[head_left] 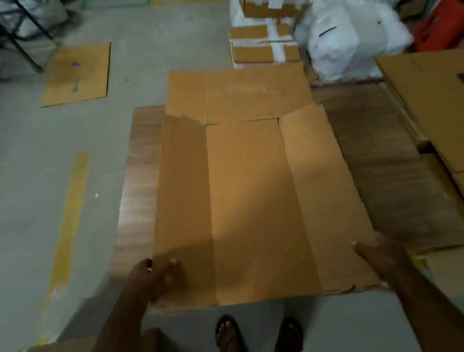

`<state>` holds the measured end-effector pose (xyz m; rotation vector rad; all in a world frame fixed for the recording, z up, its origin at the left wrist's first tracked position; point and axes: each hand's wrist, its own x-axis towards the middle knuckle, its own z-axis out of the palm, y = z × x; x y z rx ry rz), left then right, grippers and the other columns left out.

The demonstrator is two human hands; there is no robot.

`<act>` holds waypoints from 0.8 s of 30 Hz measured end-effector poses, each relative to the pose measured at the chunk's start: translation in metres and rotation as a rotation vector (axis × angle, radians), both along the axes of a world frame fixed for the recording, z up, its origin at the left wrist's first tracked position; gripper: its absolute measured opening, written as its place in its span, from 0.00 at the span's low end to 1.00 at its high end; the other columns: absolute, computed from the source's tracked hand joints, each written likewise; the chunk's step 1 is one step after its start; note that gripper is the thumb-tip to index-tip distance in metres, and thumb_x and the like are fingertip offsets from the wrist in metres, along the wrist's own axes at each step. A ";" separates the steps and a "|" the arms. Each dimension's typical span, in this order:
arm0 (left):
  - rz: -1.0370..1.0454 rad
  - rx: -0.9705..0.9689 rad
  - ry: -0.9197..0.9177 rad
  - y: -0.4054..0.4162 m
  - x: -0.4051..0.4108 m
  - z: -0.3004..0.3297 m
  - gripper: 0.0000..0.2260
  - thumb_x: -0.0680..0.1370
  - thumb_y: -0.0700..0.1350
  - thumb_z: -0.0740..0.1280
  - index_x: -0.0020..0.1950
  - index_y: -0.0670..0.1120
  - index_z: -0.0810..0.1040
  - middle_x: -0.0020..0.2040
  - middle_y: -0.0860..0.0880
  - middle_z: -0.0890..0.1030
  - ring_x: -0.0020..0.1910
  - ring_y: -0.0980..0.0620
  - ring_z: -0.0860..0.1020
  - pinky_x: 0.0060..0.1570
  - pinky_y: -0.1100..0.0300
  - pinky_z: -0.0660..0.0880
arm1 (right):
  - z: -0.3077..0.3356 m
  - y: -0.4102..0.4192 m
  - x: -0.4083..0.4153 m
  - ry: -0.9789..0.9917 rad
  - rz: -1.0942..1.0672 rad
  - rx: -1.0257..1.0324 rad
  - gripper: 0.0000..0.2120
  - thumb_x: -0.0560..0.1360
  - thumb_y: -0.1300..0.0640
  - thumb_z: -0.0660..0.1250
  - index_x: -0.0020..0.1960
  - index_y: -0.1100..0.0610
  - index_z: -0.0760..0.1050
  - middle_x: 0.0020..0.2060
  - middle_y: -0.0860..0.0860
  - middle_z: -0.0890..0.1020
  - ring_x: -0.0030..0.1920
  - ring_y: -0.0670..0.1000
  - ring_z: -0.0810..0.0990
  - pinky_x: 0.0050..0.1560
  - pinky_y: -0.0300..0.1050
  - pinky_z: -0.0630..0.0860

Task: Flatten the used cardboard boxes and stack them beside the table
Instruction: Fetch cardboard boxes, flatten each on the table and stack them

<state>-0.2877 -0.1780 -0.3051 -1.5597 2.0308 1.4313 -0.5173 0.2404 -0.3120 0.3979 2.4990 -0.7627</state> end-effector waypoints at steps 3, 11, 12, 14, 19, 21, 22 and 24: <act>-0.091 0.028 0.099 0.026 -0.006 0.003 0.27 0.64 0.64 0.72 0.54 0.47 0.82 0.46 0.45 0.86 0.45 0.43 0.85 0.51 0.42 0.82 | 0.027 -0.010 0.019 0.212 0.026 0.063 0.18 0.79 0.47 0.69 0.63 0.58 0.77 0.57 0.60 0.82 0.56 0.63 0.81 0.57 0.59 0.78; 0.065 0.111 0.358 0.136 -0.052 0.022 0.19 0.81 0.48 0.69 0.68 0.39 0.77 0.59 0.37 0.82 0.51 0.41 0.80 0.53 0.47 0.78 | 0.103 -0.007 0.039 0.552 0.032 0.403 0.17 0.83 0.49 0.62 0.66 0.58 0.75 0.58 0.59 0.81 0.56 0.62 0.80 0.47 0.50 0.68; 0.080 0.116 0.376 0.143 -0.056 0.028 0.18 0.82 0.48 0.69 0.68 0.39 0.77 0.59 0.37 0.82 0.52 0.40 0.80 0.52 0.48 0.77 | 0.108 0.001 0.037 0.601 0.024 0.400 0.16 0.83 0.50 0.63 0.66 0.59 0.76 0.57 0.60 0.82 0.55 0.62 0.81 0.46 0.50 0.68; 0.064 0.103 0.391 0.156 -0.066 0.040 0.18 0.82 0.48 0.69 0.67 0.39 0.78 0.59 0.37 0.82 0.55 0.38 0.80 0.52 0.49 0.75 | 0.118 0.022 0.033 0.714 -0.007 0.355 0.16 0.82 0.52 0.66 0.66 0.60 0.77 0.53 0.61 0.83 0.51 0.63 0.82 0.45 0.51 0.71; -0.035 0.007 0.495 0.212 -0.090 0.074 0.29 0.74 0.62 0.70 0.66 0.42 0.79 0.56 0.38 0.83 0.56 0.36 0.81 0.56 0.43 0.78 | 0.130 0.093 0.024 0.759 -0.062 0.359 0.16 0.81 0.47 0.63 0.65 0.54 0.74 0.49 0.56 0.83 0.46 0.61 0.82 0.44 0.54 0.80; -0.058 -0.028 0.546 0.242 -0.098 0.080 0.29 0.75 0.62 0.70 0.67 0.43 0.78 0.58 0.38 0.83 0.56 0.36 0.81 0.56 0.42 0.78 | 0.136 0.127 0.019 0.772 -0.065 0.346 0.14 0.81 0.47 0.63 0.63 0.53 0.71 0.48 0.54 0.82 0.46 0.60 0.82 0.43 0.51 0.79; -0.046 -0.039 0.568 0.259 -0.102 0.082 0.29 0.75 0.63 0.70 0.68 0.44 0.78 0.57 0.39 0.83 0.56 0.36 0.81 0.57 0.41 0.78 | 0.140 0.145 0.017 0.794 -0.064 0.322 0.13 0.82 0.48 0.64 0.63 0.53 0.71 0.48 0.54 0.82 0.45 0.60 0.82 0.42 0.49 0.77; -0.007 -0.046 0.589 0.297 -0.109 0.087 0.27 0.76 0.61 0.71 0.68 0.45 0.78 0.57 0.40 0.83 0.56 0.37 0.81 0.58 0.38 0.78 | 0.147 0.186 0.009 0.808 -0.066 0.281 0.13 0.82 0.50 0.64 0.62 0.55 0.72 0.48 0.55 0.82 0.46 0.59 0.81 0.41 0.47 0.72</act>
